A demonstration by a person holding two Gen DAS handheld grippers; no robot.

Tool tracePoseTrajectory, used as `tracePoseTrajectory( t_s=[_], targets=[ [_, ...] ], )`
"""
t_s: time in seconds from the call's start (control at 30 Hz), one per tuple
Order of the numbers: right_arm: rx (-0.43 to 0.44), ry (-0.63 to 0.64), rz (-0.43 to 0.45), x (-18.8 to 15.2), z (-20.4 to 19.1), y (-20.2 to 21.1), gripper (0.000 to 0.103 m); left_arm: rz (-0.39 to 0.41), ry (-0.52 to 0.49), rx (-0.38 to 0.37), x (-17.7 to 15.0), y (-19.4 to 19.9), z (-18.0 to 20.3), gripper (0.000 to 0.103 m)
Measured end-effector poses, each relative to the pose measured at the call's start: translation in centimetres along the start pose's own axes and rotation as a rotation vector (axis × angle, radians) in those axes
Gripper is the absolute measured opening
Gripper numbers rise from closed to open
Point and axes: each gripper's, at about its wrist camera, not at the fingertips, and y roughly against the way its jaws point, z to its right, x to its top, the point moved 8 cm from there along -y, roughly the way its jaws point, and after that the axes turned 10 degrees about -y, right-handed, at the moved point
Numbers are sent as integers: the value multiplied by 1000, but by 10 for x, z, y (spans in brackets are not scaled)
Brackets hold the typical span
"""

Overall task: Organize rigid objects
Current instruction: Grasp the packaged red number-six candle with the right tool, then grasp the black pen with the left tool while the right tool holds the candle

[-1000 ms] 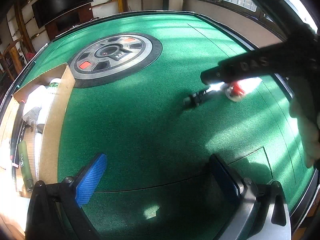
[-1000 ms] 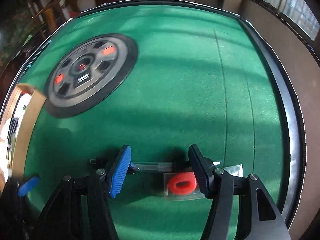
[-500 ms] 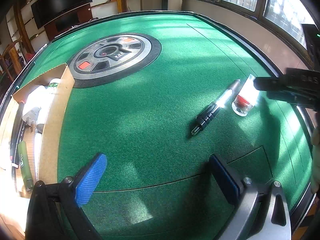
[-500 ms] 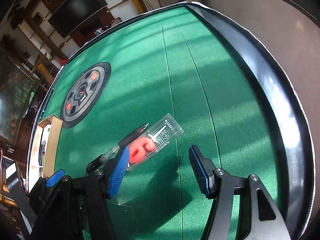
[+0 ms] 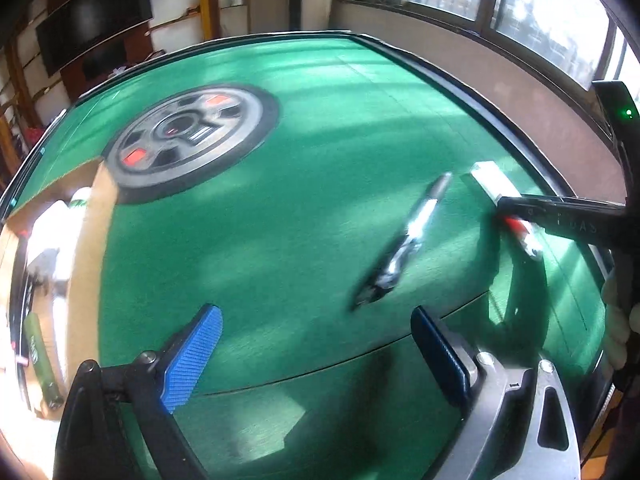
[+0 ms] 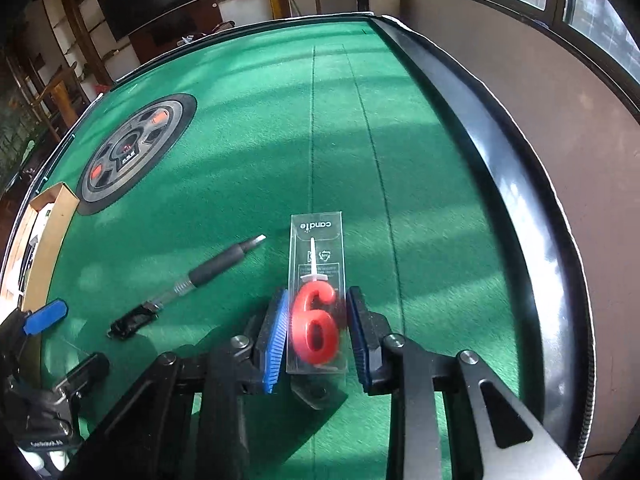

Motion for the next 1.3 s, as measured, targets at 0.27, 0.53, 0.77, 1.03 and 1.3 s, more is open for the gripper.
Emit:
tracePoseTrajectory(
  t_s=[0.27, 0.53, 0.77, 1.03, 1.3],
  targets=[
    [5, 4, 24, -8, 14, 6, 34, 20, -186, 7, 40, -26, 44, 63],
    [-6, 69, 47, -12, 2, 4, 56, -21, -158, -80, 31, -15, 52, 12],
    [-50, 95, 51, -13, -5, 0, 61, 30, -163, -52, 30, -17, 58, 17],
    [-66, 101, 39, -12, -5, -1, 61, 40, -108, -92, 12, 7, 51, 13],
    [-45, 60, 57, -11, -6, 3, 27, 92, -63, -44, -2, 44, 36, 13]
  ],
)
